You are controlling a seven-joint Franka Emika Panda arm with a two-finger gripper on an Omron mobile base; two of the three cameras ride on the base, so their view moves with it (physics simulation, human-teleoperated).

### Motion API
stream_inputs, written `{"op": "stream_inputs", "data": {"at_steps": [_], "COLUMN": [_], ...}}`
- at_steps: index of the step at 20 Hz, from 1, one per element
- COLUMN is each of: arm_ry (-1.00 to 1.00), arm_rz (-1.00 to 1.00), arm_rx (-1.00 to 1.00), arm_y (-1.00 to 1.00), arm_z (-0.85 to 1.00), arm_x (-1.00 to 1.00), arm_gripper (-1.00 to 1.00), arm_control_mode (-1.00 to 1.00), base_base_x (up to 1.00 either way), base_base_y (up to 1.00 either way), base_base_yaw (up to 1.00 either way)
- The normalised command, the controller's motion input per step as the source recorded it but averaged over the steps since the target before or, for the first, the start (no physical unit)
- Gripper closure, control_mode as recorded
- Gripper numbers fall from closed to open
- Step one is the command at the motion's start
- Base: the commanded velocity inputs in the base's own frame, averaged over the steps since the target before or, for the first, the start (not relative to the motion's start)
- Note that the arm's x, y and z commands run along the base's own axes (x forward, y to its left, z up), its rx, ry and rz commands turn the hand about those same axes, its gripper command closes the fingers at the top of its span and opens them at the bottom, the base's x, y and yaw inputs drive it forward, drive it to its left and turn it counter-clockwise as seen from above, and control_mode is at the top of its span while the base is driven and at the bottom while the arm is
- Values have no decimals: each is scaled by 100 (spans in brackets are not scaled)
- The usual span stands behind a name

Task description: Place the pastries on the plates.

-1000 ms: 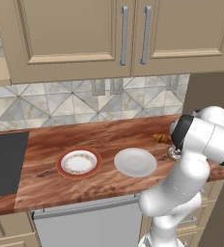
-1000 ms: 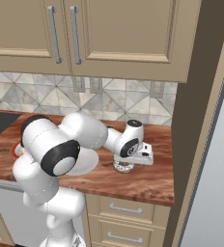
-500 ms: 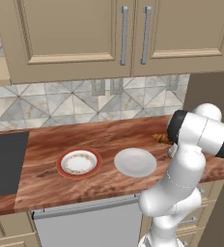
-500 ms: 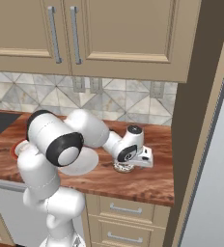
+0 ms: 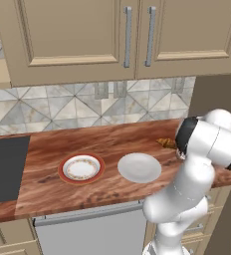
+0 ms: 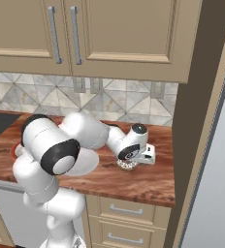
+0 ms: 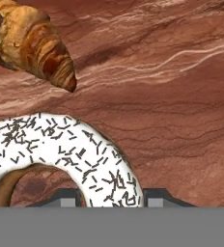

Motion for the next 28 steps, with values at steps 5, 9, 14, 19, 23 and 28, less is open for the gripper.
{"op": "stream_inputs", "data": {"at_steps": [5,9,14,19,23,28], "arm_ry": [-24,-15,-3,0,0,0], "arm_rz": [1,3,1,0,0,0], "arm_rx": [23,16,7,0,0,0], "arm_y": [41,100,100,100,100,100], "arm_z": [100,79,44,13,2,13], "arm_x": [-14,-17,-12,-5,-5,0], "arm_gripper": [100,100,100,100,100,100], "arm_control_mode": [-100,-100,-100,-100,-100,-100], "base_base_x": [0,0,0,0,0,0], "base_base_y": [0,0,0,0,0,0], "base_base_yaw": [0,0,0,0,0,0]}}
